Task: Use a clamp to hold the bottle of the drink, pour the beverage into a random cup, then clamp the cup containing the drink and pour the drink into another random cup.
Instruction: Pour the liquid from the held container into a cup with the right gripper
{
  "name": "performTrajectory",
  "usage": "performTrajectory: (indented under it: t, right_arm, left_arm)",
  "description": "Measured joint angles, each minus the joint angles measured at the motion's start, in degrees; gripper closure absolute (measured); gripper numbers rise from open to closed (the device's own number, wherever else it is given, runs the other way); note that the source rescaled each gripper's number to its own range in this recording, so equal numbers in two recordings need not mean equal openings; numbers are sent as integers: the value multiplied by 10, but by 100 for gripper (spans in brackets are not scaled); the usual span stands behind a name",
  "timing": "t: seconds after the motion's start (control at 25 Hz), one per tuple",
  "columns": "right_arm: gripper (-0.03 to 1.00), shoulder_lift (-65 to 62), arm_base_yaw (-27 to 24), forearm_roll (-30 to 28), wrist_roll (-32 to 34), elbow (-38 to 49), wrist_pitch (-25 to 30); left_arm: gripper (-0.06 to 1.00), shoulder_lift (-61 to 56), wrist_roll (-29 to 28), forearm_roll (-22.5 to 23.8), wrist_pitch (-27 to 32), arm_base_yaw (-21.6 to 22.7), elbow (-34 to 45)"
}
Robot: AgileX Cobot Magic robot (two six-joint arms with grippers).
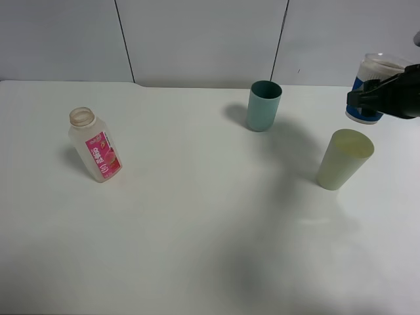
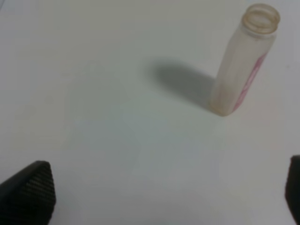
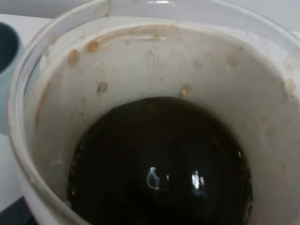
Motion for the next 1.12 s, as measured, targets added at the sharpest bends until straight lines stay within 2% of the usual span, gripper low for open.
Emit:
performTrajectory:
  t: [0.28,0.36,0.56,0.8,0.92,1.12]
  right_arm:
    - [97,-1,-7,-16,12,0,18]
    - [97,-1,-7,-45,24,-1,17]
    - [97,-1,-7,-180,154,-2,19]
    - [97,-7,-7,-379,363,-16,92]
    - [97,-19,-7,-422,407,-16,110]
    - [97,-24,-7,-434,416,-16,110]
  left_arm:
    - [-6,0,0,0,0,0,0]
    - [-6,0,0,0,0,0,0]
    - [-6,0,0,0,0,0,0]
    - [-6,0,0,0,0,0,0]
    - [-6,0,0,0,0,0,0]
    - [-6,0,0,0,0,0,0]
